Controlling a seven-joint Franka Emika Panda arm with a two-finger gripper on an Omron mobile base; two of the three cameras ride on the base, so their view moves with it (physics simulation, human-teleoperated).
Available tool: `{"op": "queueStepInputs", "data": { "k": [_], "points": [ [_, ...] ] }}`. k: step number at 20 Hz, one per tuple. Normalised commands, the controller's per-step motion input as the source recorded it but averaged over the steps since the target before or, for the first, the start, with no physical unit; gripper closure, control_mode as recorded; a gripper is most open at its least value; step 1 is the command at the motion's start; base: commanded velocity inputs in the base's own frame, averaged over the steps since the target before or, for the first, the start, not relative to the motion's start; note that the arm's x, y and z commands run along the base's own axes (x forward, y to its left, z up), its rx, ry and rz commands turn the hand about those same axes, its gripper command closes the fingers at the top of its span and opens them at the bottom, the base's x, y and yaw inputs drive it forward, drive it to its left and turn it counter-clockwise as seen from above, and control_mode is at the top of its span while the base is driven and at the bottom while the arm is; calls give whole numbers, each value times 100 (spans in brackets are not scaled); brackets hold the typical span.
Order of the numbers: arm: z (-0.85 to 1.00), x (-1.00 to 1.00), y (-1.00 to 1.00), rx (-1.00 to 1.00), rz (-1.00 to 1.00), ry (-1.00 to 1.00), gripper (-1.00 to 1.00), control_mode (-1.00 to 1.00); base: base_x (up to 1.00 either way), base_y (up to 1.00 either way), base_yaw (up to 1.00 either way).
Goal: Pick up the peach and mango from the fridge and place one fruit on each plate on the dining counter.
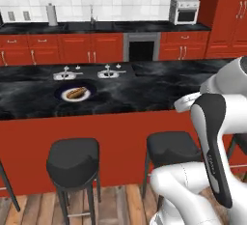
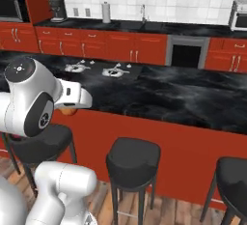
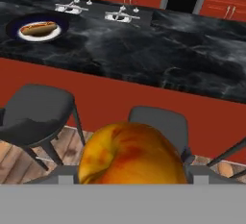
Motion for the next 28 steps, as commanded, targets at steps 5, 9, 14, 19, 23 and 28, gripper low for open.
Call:
{"op": "queueStepInputs", "data": {
  "k": [5, 9, 14, 19, 23, 28],
  "points": [
    [0, 0, 0, 0, 0, 0, 100, 100, 9, 100, 0],
    [0, 0, 0, 0, 0, 0, 100, 100, 10, 100, -7],
    [0, 0, 0, 0, 0, 0, 100, 100, 46, 49, -20],
    [0, 0, 0, 0, 0, 0, 100, 100, 71, 15, -36],
    [0, 0, 0, 0, 0, 0, 100, 100, 43, 44, -15],
    [0, 0, 0, 0, 0, 0, 100, 100, 5, 24, 0]
  ]
}}
